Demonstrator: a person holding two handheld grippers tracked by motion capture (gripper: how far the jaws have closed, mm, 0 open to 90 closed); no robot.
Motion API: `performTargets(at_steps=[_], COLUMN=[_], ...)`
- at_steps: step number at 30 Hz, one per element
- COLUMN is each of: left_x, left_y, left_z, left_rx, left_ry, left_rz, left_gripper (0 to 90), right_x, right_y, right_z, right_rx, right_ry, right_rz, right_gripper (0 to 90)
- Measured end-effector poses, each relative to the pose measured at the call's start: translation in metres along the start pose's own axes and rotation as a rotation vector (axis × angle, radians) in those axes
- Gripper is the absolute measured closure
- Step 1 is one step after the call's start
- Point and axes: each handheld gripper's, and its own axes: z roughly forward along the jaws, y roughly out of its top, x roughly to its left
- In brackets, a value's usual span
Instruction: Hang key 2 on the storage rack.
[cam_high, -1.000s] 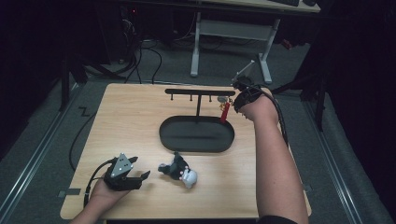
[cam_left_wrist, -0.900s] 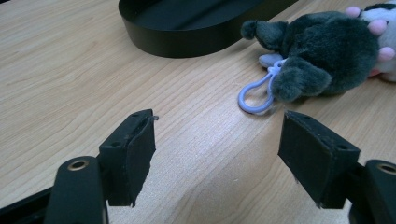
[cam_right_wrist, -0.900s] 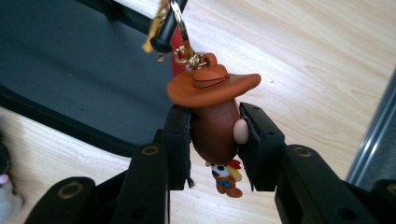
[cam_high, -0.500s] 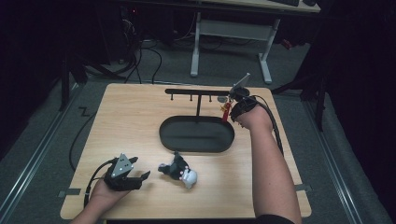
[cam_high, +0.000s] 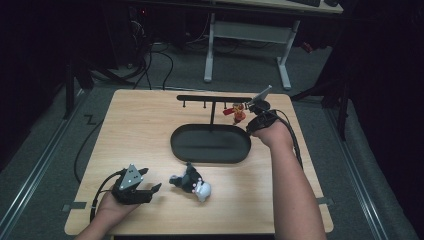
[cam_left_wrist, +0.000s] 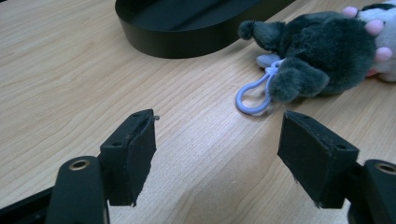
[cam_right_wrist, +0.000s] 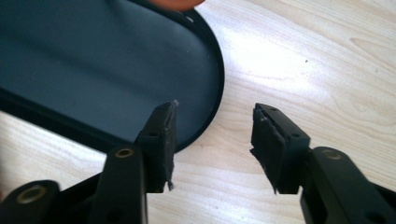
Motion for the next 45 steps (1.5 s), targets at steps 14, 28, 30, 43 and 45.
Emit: performTargets(at_steps=[14, 28, 30, 43, 45], left_x=[-0.010, -0.014, -0.013, -0.006, -0.005], left_y=[0.007, 0.010, 0.009, 0.011, 0.012], left_z=[0.006, 0.010, 0.010, 0.006, 0.007], left_rx=[0.015, 0.013, 0.011, -0.010, -0.006], left_ry=[-0.047, -0.074, -0.072, -0.058, -0.050], left_rz=[0.011, -0.031, -0.056, -0.103, -0.101], left_gripper=[29.4, 29.6, 29.7, 40.9, 47.8], right_x=[0.032, 0.058, 0.058, 0.069, 0.070], right_y=[-0.121, -0.221, -0.218, -0.212, -0.211], right_z=[0.024, 0.059, 0.062, 0.065, 0.066], right_rx=[-0.236, -0.558, -0.553, -0.537, -0.535], right_ry=[0.011, 0.051, 0.075, 0.095, 0.096], right_rz=[-0.050, 0.015, 0.004, -0.038, -0.043], right_gripper=[42.4, 45.4, 45.1, 44.6, 44.5])
